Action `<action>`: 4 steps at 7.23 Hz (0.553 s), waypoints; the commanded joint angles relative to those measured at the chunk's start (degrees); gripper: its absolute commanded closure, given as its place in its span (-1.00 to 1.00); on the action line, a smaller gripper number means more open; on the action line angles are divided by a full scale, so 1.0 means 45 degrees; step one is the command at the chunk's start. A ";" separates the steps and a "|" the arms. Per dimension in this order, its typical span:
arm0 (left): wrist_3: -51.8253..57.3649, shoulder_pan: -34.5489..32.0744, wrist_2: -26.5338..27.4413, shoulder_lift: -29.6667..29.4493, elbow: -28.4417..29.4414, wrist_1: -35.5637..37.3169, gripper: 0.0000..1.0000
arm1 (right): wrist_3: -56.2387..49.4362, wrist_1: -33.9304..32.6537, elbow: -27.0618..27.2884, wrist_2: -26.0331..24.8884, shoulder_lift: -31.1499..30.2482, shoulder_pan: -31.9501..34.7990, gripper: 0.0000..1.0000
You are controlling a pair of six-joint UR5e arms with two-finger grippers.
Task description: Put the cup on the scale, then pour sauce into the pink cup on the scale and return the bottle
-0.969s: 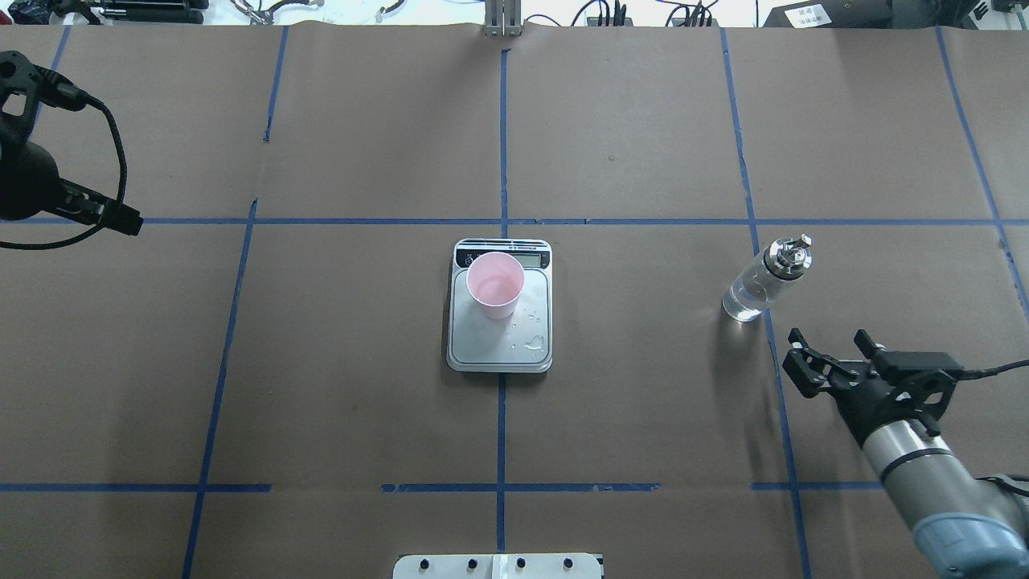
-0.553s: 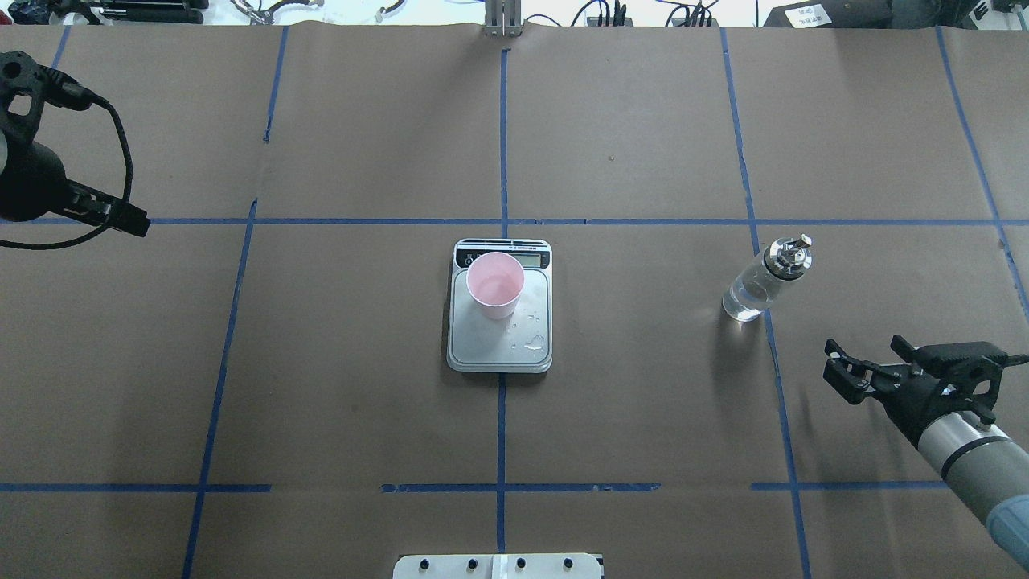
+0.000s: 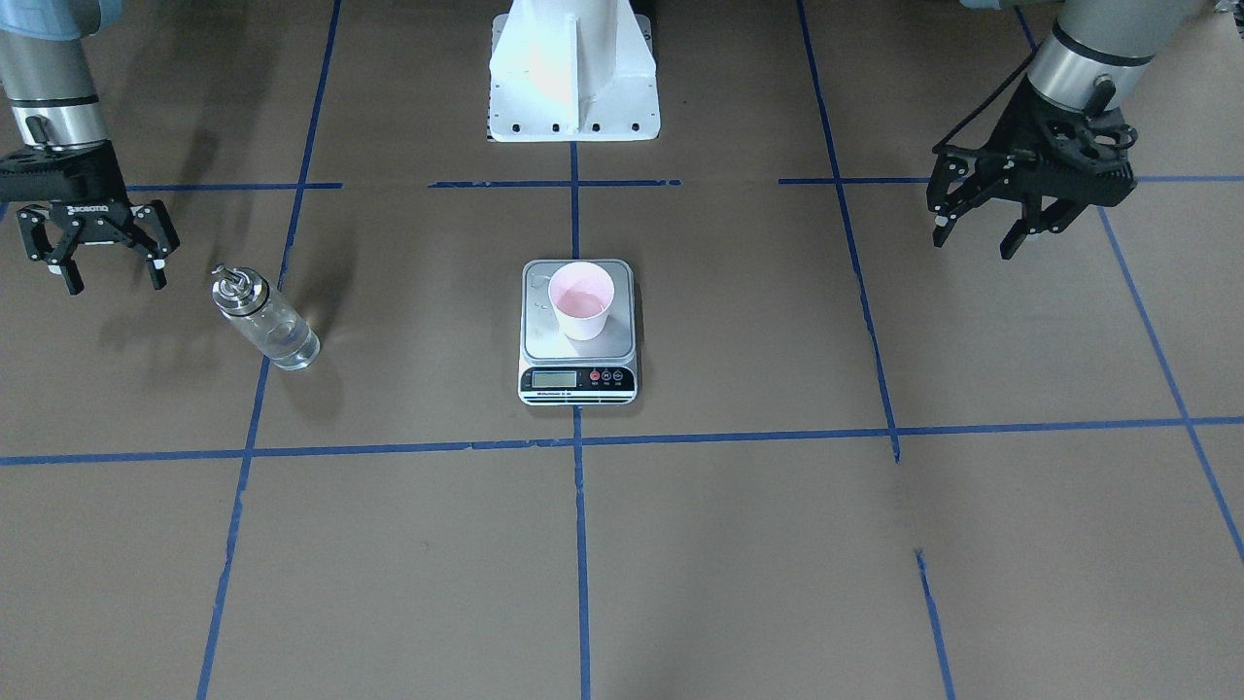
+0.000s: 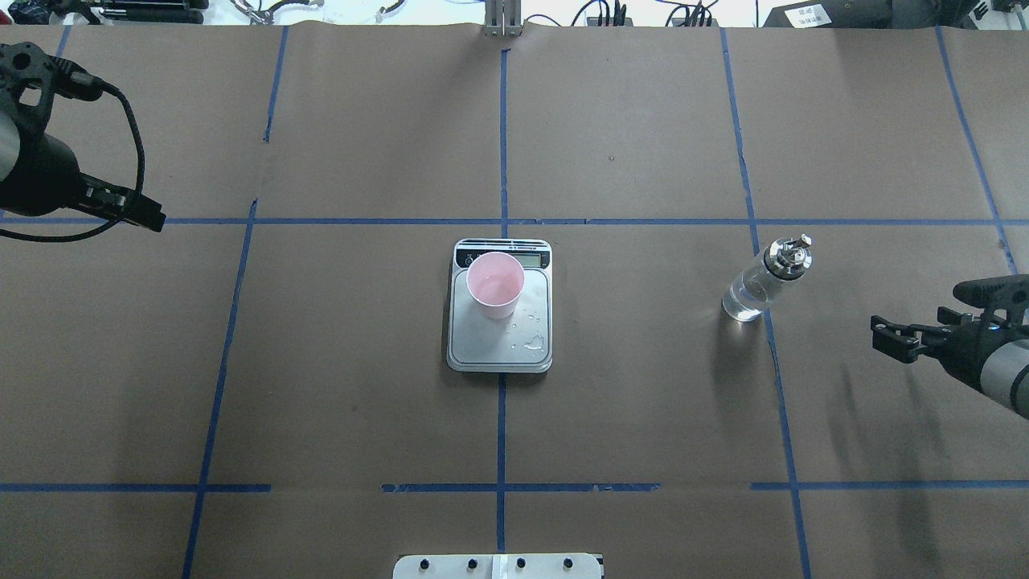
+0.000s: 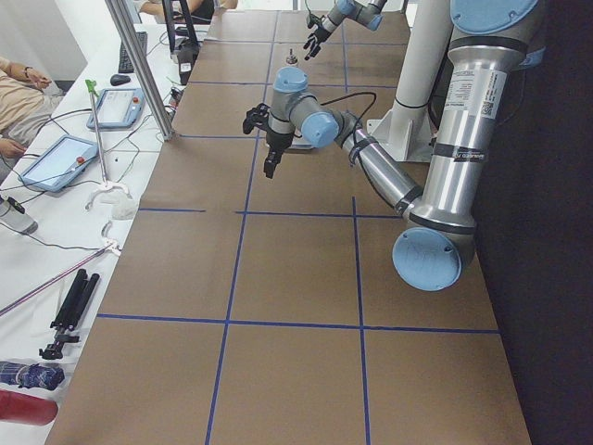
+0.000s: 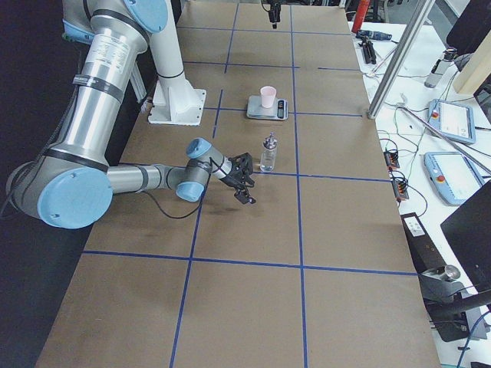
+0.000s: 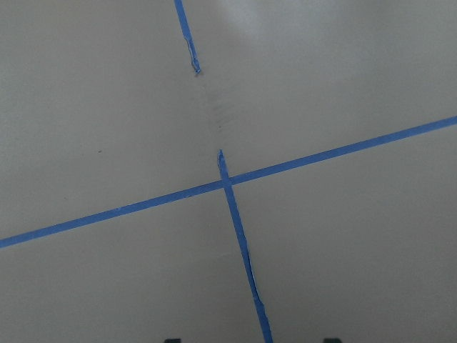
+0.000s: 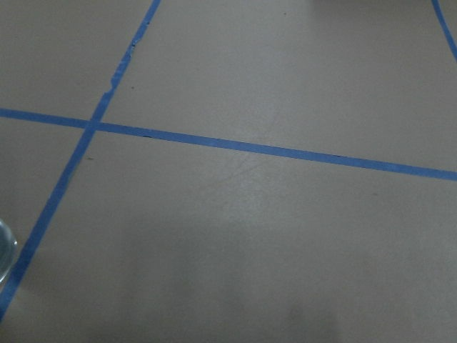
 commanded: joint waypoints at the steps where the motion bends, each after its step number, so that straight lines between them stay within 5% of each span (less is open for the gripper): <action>1: -0.0322 0.0037 -0.0009 -0.0160 0.0058 0.0008 -0.46 | -0.3028 -0.0804 -0.0319 0.4792 0.0674 0.4093 -1.00; 3: -0.0306 0.0056 0.0011 -0.0298 0.0214 0.0008 -0.46 | -0.6654 -0.4384 -0.0420 0.8625 0.2215 0.7475 -1.00; 4: 0.0120 0.0018 -0.0008 -0.0143 0.0196 0.0008 -0.45 | -0.8666 -0.6532 -0.0420 0.9493 0.2841 0.8516 -1.00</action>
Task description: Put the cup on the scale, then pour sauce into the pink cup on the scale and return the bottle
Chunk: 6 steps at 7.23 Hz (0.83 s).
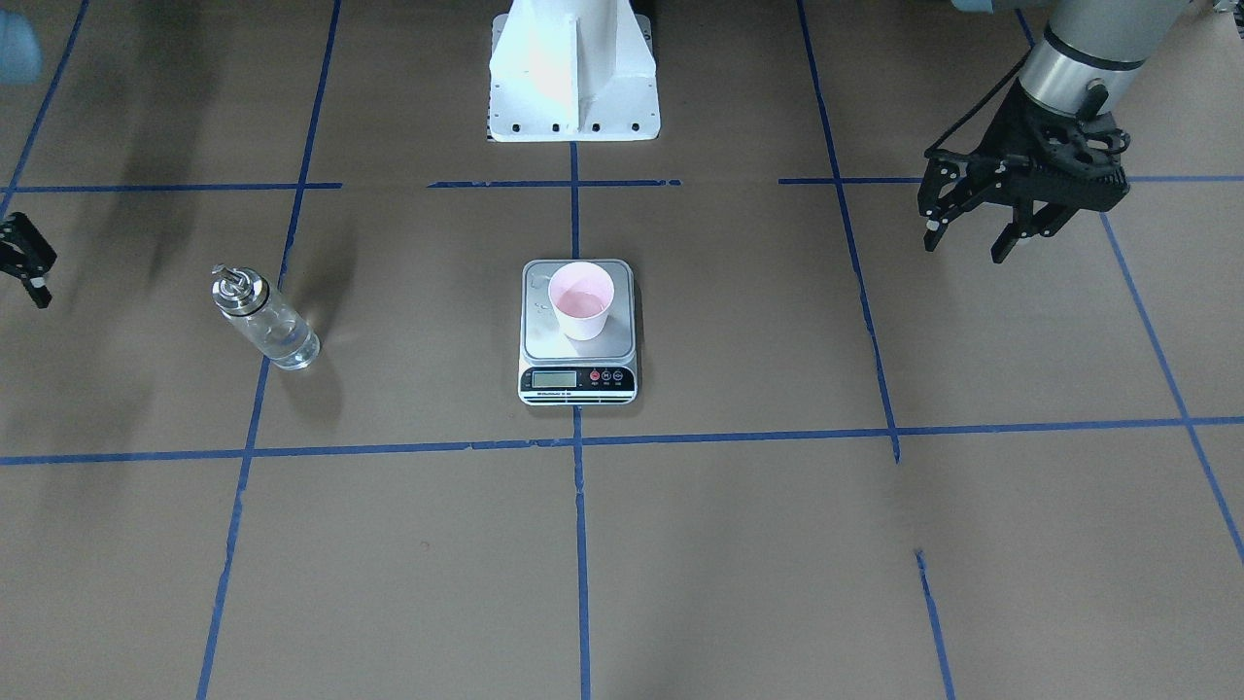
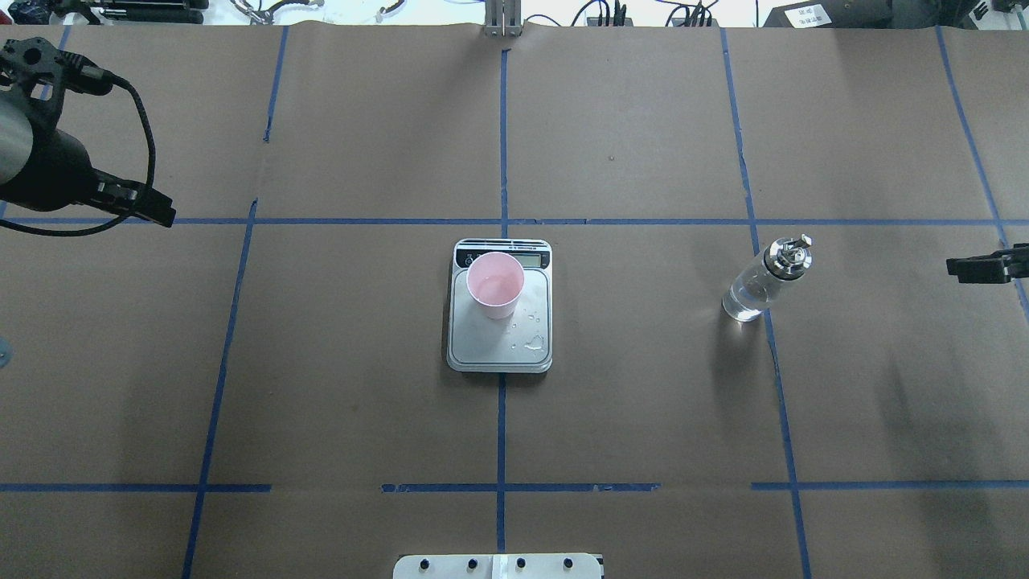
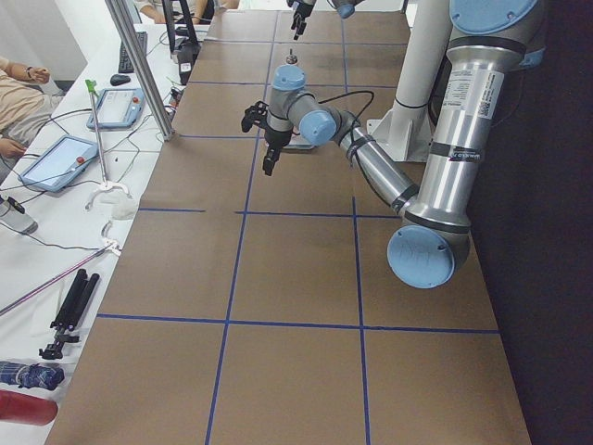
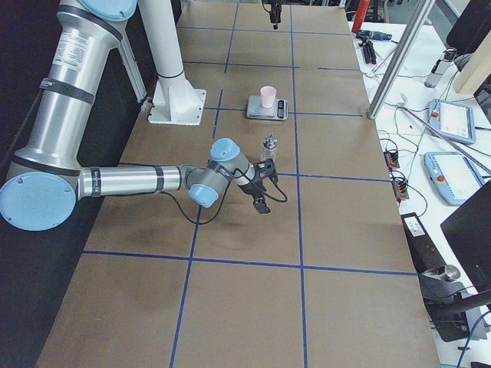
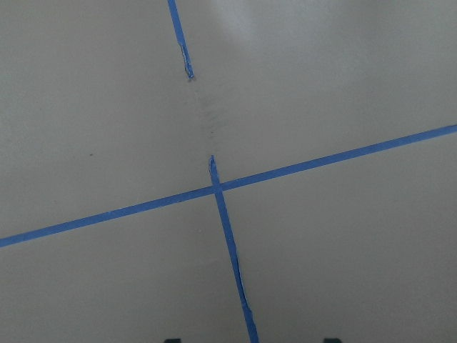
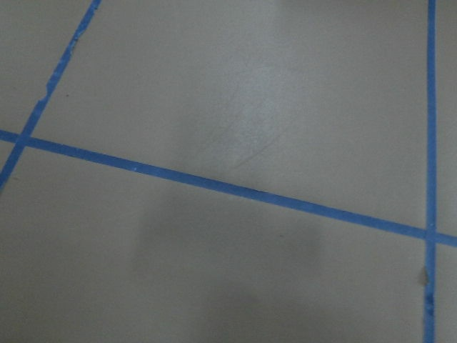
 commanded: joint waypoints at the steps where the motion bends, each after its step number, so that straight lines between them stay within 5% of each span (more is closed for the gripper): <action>1: 0.1329 -0.0219 0.0016 0.0277 0.0034 0.0000 -0.45 | -0.4695 -0.4704 -0.0048 0.2094 0.1476 0.2458 -1.00; 3: 0.3921 -0.1929 -0.0177 0.0668 0.0480 0.0020 -0.46 | -0.7227 -0.7177 -0.0861 0.3690 0.2377 0.3884 -1.00; 6: 0.9835 -0.5618 -0.1211 0.0670 0.3674 -0.0038 -0.46 | -0.9731 -0.8078 -0.2566 0.4442 0.2674 0.4654 -1.00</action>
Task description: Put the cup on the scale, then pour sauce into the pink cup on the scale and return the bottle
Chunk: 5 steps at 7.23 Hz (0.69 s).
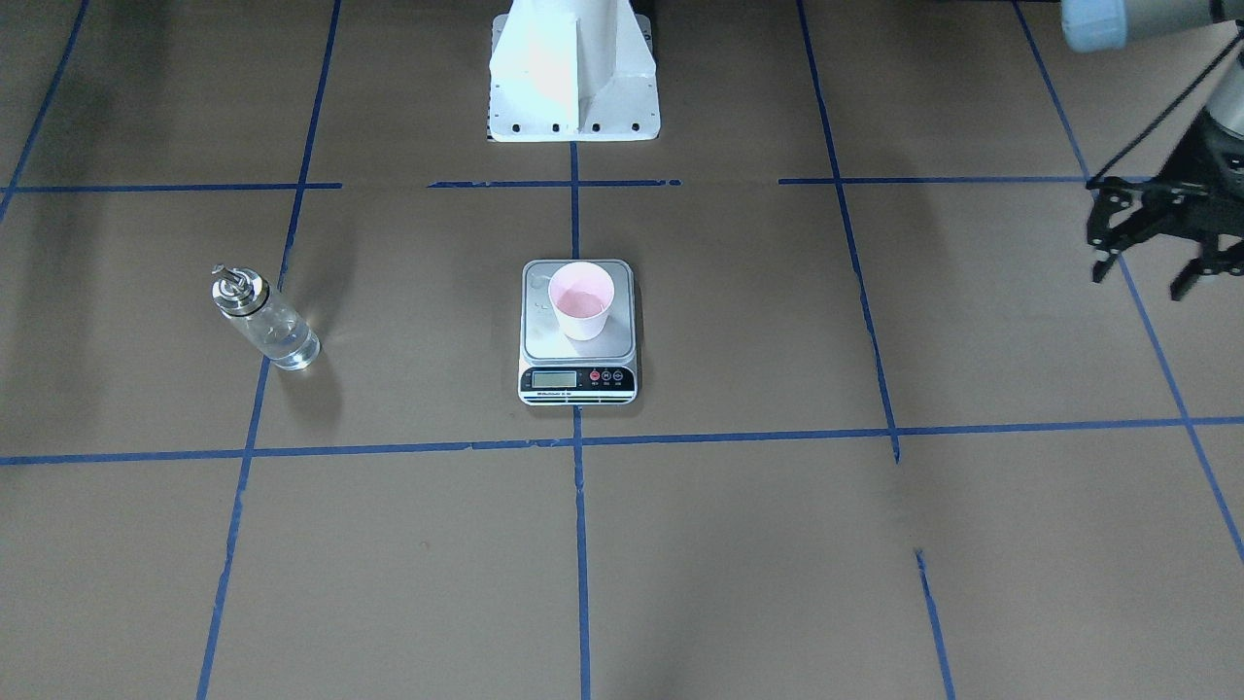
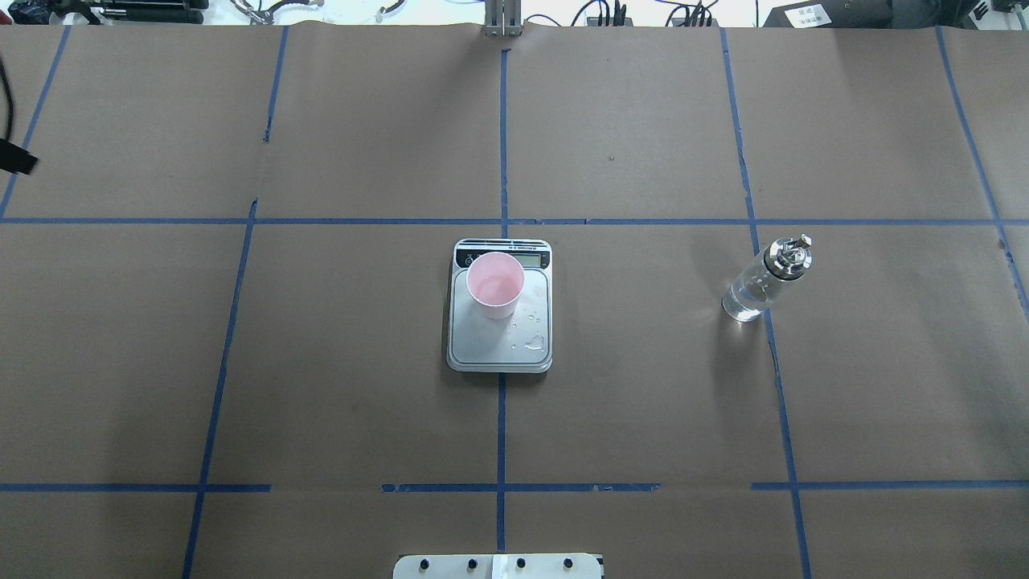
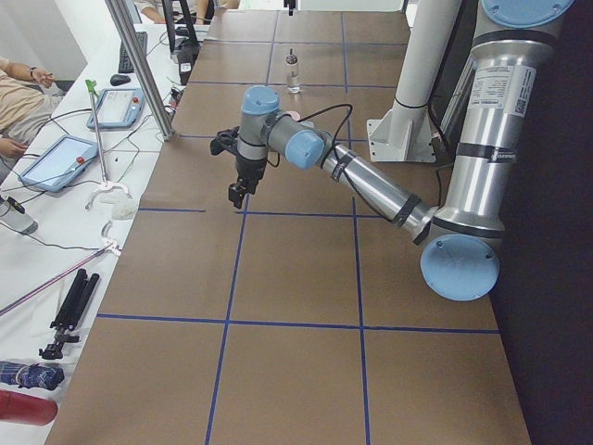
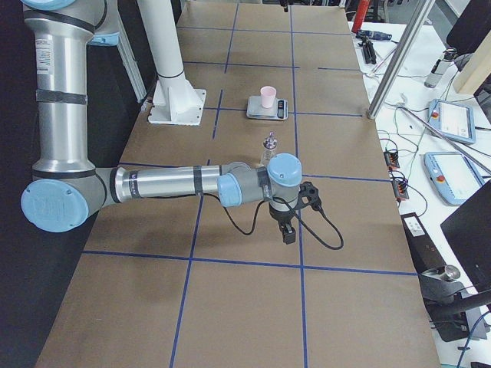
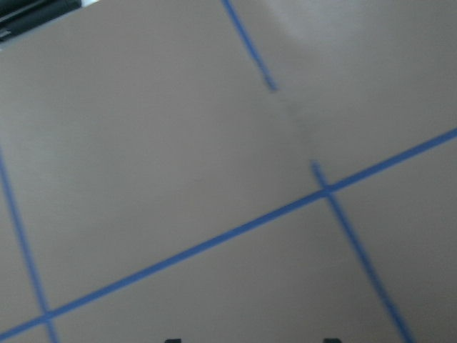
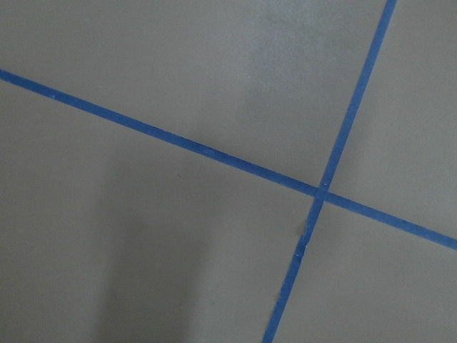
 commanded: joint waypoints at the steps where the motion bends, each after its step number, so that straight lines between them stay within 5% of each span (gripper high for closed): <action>1: 0.3775 -0.2468 -0.1121 -0.0020 0.2614 -0.0064 -0.46 | -0.1502 -0.0916 -0.0390 0.0164 0.0109 0.0269 -1.00; 3: 0.3983 -0.3140 -0.1460 -0.0001 0.3542 0.0033 -0.60 | -0.1527 -0.0938 -0.0350 0.0145 0.0129 0.0269 -1.00; 4: 0.3906 -0.3161 -0.1499 0.0657 0.3216 -0.0044 -0.98 | -0.1527 -0.0803 -0.0234 0.0164 -0.0084 0.0424 -1.00; 5: 0.3886 -0.3180 -0.1499 0.0953 0.2961 -0.0103 -0.99 | -0.1469 -0.0782 -0.0214 0.0164 -0.0163 0.0445 -1.00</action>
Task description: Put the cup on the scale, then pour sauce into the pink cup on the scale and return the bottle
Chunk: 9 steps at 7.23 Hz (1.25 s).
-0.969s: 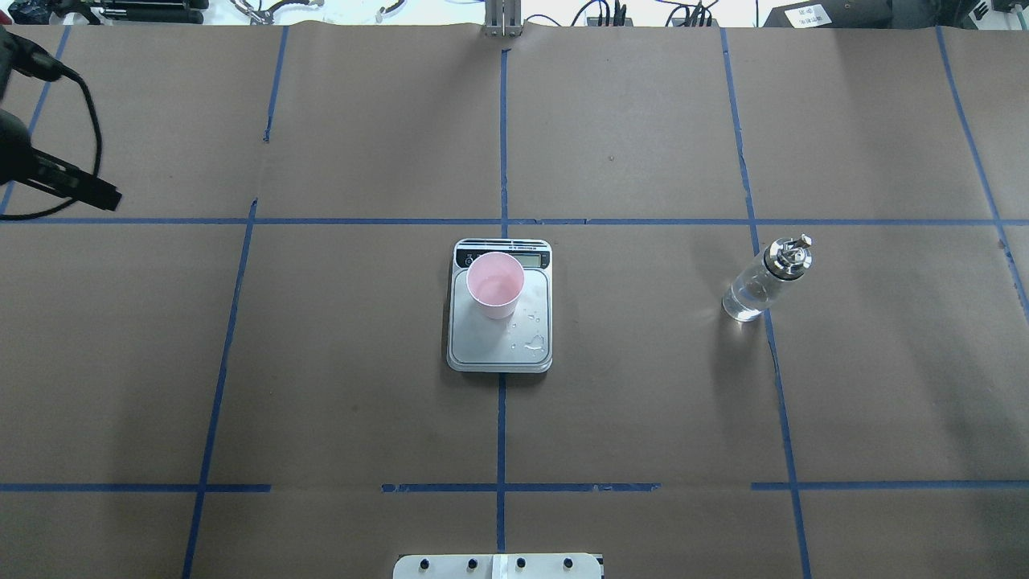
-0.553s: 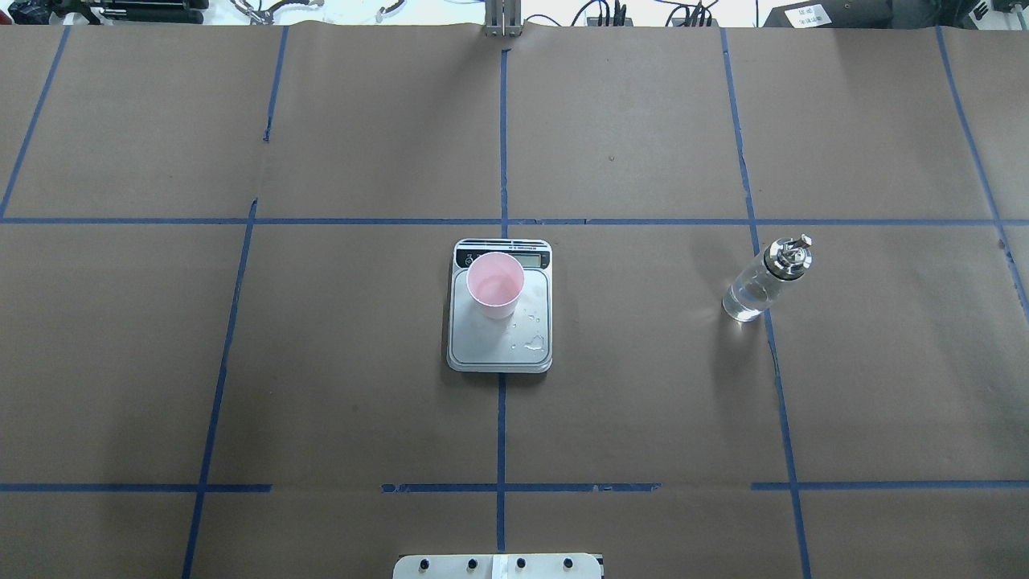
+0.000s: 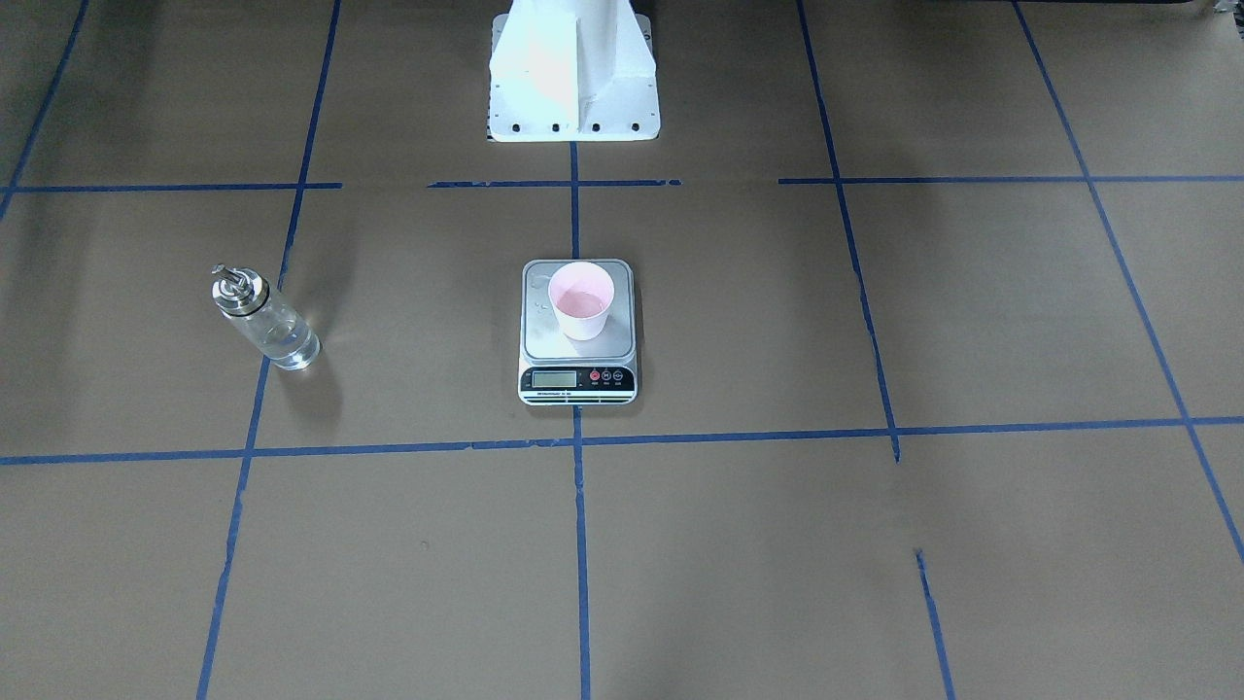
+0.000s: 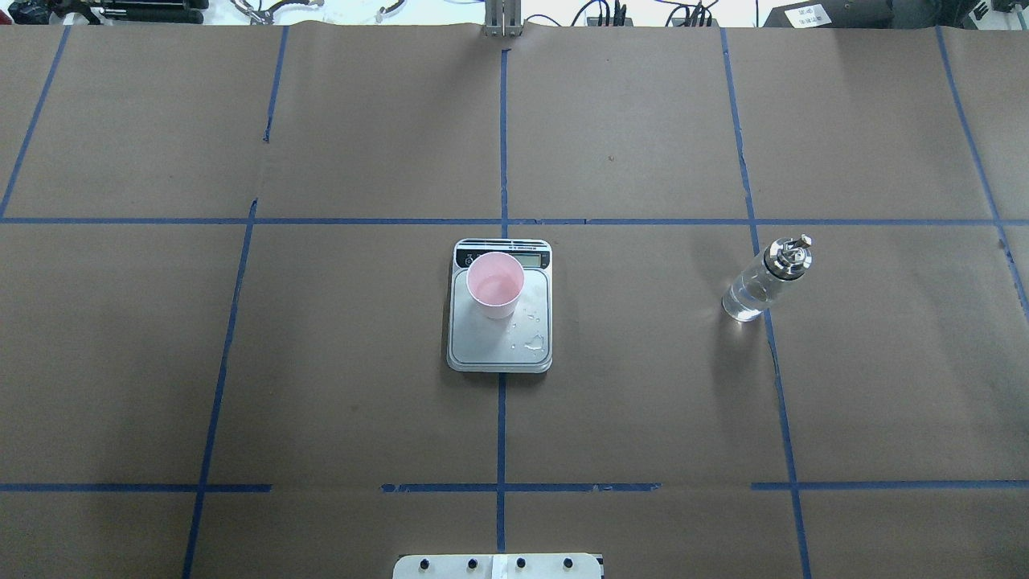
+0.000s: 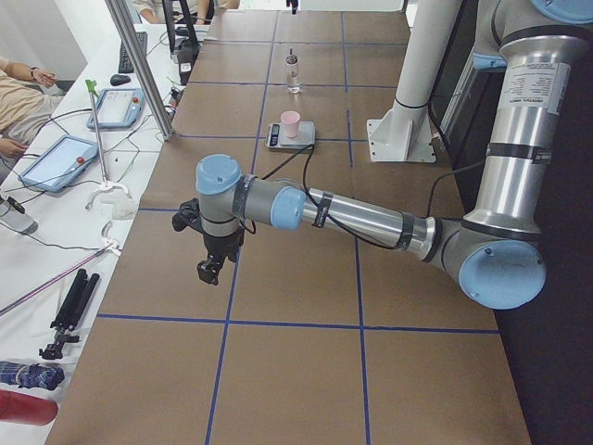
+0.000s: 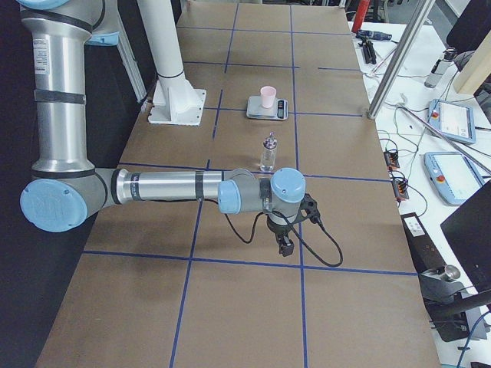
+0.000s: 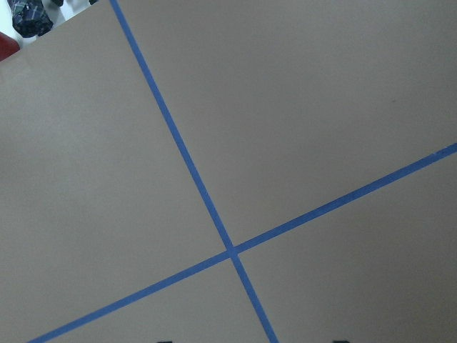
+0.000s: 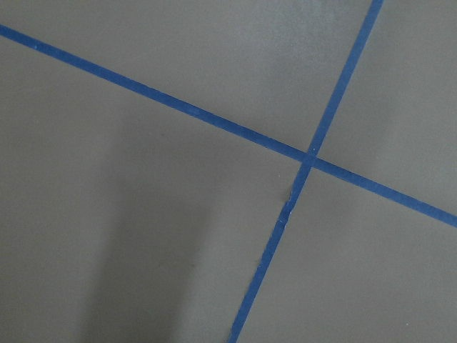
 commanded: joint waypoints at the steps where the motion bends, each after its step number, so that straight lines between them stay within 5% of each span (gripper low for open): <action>1: 0.0000 -0.0394 -0.0044 0.0509 -0.0081 -0.0083 -0.99 | 0.0070 0.0056 0.0152 -0.0150 -0.0154 0.0071 -1.00; 6: 0.0312 -0.1978 -0.0650 0.0607 0.0973 -0.0900 -1.00 | 0.0755 0.0095 0.0737 -0.0171 -0.0701 0.0052 -1.00; 9: 0.0235 -0.1921 -0.1038 0.0374 0.2732 -0.0691 -1.00 | 0.0754 0.0018 0.1071 -0.0309 -0.0702 0.0033 -1.00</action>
